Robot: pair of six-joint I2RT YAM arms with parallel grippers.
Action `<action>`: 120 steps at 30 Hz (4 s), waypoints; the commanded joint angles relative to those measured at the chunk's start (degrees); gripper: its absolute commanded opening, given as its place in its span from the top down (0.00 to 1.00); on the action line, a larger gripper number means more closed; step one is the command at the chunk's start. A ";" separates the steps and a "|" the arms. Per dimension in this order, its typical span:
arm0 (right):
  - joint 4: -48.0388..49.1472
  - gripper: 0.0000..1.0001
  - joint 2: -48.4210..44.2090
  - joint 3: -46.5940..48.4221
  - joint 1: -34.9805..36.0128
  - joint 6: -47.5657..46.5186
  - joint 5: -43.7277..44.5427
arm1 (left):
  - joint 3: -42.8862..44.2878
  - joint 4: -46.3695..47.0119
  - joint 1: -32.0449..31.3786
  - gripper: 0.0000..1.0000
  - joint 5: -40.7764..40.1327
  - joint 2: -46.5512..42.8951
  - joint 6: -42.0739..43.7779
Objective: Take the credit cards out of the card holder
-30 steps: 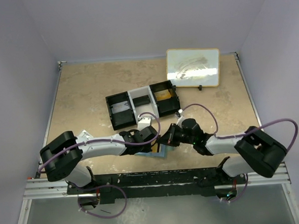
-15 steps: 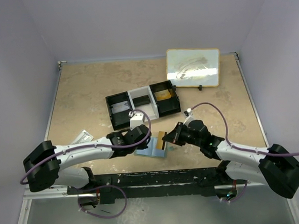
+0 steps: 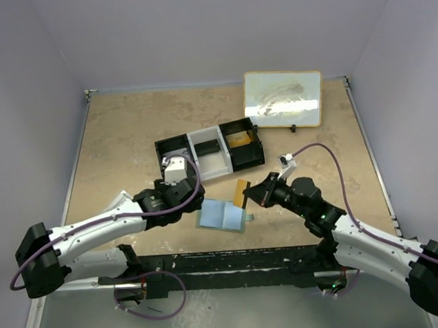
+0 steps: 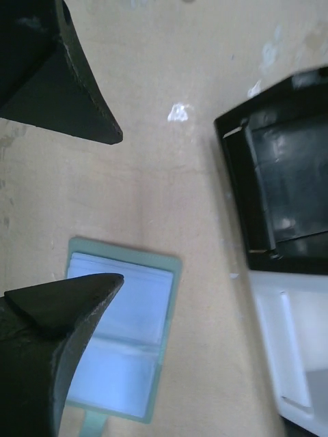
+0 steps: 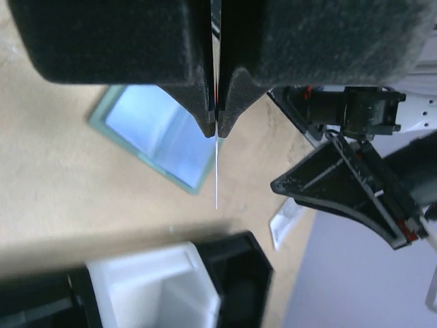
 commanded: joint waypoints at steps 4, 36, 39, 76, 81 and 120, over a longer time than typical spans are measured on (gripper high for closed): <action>4.60 1.00 -8.24 4.68 0.15 -19.90 2.75 | 8.93 -11.82 3.08 0.18 -13.48 -9.72 1.71; -7.65 1.00 2.82 20.87 -3.22 -65.90 5.91 | 7.25 -5.79 27.69 0.20 -18.28 -12.61 16.62; -10.66 1.00 11.96 27.71 -4.20 -69.56 4.73 | 7.73 -6.64 27.69 0.21 -19.62 -13.24 16.06; -11.05 1.00 53.82 52.82 -11.94 -104.42 2.32 | 6.77 -3.77 27.69 0.18 -13.30 -13.30 20.21; -10.37 1.00 58.09 55.49 -12.08 -106.06 2.68 | 6.70 -3.51 27.69 0.18 -12.59 -12.83 20.59; -10.44 0.68 65.87 58.99 -14.14 -104.87 -0.64 | 6.59 -2.89 27.73 0.20 -10.66 -11.35 21.55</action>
